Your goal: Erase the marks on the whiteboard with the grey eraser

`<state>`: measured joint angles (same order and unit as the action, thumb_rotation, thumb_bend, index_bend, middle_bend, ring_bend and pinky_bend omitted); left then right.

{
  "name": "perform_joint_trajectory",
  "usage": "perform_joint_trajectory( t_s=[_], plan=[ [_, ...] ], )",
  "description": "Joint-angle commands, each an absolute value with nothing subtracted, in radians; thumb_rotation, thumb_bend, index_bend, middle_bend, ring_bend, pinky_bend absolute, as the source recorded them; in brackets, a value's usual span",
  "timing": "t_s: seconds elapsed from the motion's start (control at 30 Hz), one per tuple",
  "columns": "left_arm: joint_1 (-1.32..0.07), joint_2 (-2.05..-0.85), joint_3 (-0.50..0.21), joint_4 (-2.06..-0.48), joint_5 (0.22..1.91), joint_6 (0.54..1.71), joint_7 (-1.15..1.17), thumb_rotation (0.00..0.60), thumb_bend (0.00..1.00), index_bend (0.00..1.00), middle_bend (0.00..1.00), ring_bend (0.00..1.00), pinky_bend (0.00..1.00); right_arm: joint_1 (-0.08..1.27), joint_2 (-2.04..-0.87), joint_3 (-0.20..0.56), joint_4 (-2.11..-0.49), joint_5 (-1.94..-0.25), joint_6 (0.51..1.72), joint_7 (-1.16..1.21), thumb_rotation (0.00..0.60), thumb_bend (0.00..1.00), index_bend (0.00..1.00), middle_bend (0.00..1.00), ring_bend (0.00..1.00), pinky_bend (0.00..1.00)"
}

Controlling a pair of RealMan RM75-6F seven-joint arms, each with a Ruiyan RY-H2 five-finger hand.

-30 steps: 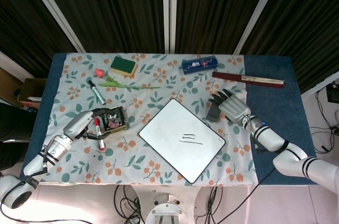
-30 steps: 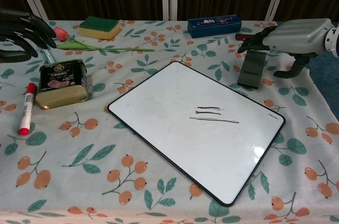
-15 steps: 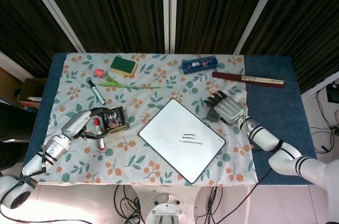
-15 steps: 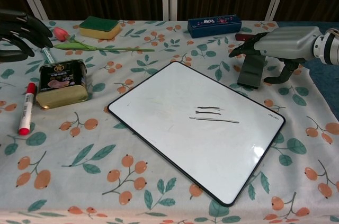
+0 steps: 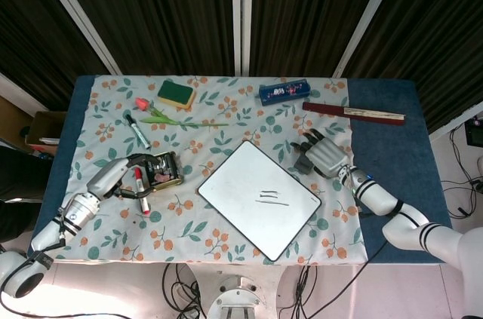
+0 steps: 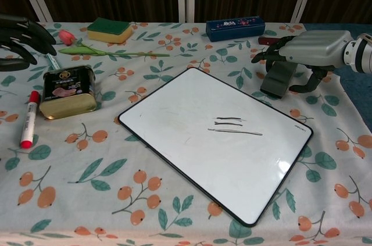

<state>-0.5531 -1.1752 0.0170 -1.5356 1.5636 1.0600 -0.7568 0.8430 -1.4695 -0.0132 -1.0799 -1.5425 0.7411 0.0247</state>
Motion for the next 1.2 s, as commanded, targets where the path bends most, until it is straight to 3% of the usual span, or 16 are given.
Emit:
perform_joint_trajectory(
  t_s=[0.03, 0.27, 0.43, 0.9, 1.2],
  plan=[
    [-0.552, -1.178, 0.02, -1.53, 1.566, 1.06, -0.759, 0.501, 0.27, 0.28, 0.28, 0.19, 0.27, 0.841, -1.472, -0.015, -1.077, -1.545, 0.747, 0.027, 0.6, 0.31, 0.05, 0.22, 0.05, 0.07],
    [-0.55, -1.186, 0.02, -1.517, 1.569, 1.065, -0.766, 0.494, 0.26, 0.28, 0.26, 0.17, 0.27, 0.838, -1.487, -0.017, -1.06, -1.559, 0.775, 0.052, 0.6, 0.32, 0.17, 0.24, 0.13, 0.25],
    [-0.549, -1.192, 0.02, -1.508, 1.57, 1.067, -0.774, 0.459, 0.27, 0.28, 0.26, 0.17, 0.27, 0.836, -1.497, -0.02, -1.046, -1.569, 0.792, 0.069, 0.6, 0.32, 0.23, 0.25, 0.18, 0.26],
    [-0.555, -1.199, 0.02, -1.502, 1.571, 1.058, -0.778, 0.466, 0.27, 0.28, 0.26, 0.17, 0.27, 0.82, -1.493, -0.027, -1.024, -1.6, 0.866, 0.109, 0.6, 0.32, 0.47, 0.42, 0.32, 0.31],
    [-0.551, -1.201, 0.023, -1.499, 1.57, 1.061, -0.782, 0.462, 0.27, 0.28, 0.26, 0.17, 0.27, 0.82, -1.421, -0.02, -1.13, -1.635, 0.934, 0.072, 0.6, 0.32, 0.5, 0.45, 0.35, 0.31]
  ],
)
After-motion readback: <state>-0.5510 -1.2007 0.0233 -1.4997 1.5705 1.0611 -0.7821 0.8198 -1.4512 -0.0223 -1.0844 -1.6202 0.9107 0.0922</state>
